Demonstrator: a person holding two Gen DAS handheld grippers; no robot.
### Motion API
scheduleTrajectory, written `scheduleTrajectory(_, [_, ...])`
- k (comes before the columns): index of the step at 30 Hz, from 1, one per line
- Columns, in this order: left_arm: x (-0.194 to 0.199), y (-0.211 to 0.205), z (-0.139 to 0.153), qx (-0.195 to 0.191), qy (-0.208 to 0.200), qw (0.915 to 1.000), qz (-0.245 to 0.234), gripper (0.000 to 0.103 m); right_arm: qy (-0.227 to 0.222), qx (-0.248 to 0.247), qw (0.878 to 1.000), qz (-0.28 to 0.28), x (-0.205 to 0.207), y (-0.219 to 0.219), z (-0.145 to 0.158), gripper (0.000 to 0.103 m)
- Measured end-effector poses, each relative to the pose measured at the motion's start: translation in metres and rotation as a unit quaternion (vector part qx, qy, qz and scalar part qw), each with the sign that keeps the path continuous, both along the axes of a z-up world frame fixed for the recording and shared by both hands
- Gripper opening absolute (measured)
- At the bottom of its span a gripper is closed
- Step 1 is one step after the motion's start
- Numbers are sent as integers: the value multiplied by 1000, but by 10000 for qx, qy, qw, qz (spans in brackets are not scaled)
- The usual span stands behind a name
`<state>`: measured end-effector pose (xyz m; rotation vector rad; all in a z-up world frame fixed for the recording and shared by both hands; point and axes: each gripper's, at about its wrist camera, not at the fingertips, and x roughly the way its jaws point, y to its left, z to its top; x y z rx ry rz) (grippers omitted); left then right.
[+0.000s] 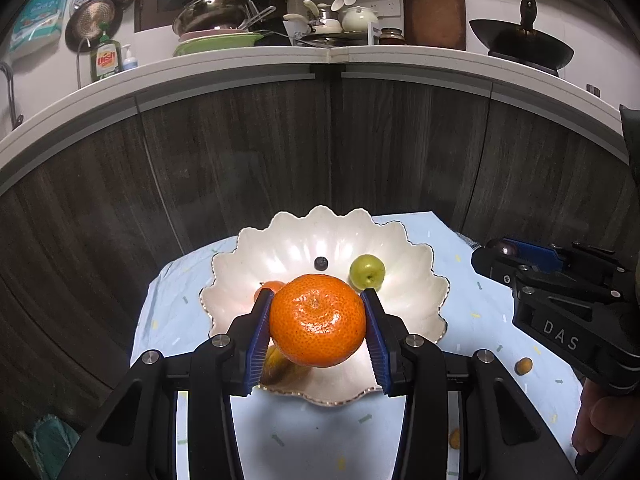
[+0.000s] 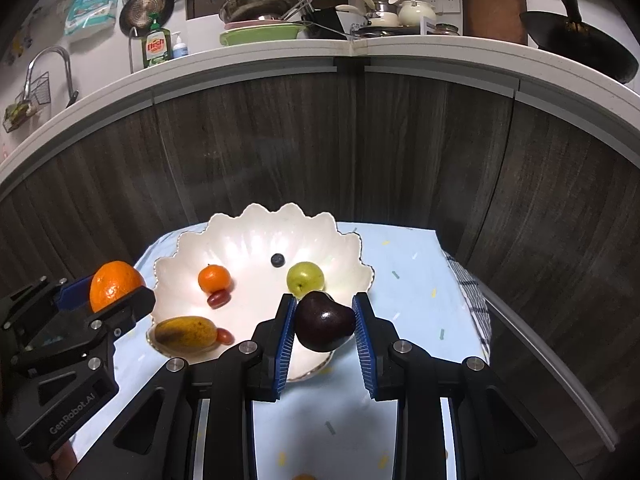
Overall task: Organize fruits
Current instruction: 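Carry the mandarin and dark plum over the white bowl with both tools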
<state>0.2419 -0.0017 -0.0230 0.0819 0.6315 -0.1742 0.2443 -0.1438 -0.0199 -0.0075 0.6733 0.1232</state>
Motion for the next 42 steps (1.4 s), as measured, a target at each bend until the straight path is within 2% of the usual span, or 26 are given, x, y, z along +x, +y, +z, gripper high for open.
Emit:
scheduleTrajectory(25, [52,12,-25,47,260,9995,-155,43,92,-159,9997,153,46,15,-13,30])
scheduleTrajectory(42, [75,12,-48,-51,533,9984,-191,43,432,-175,9986,257,69,22,-34,30])
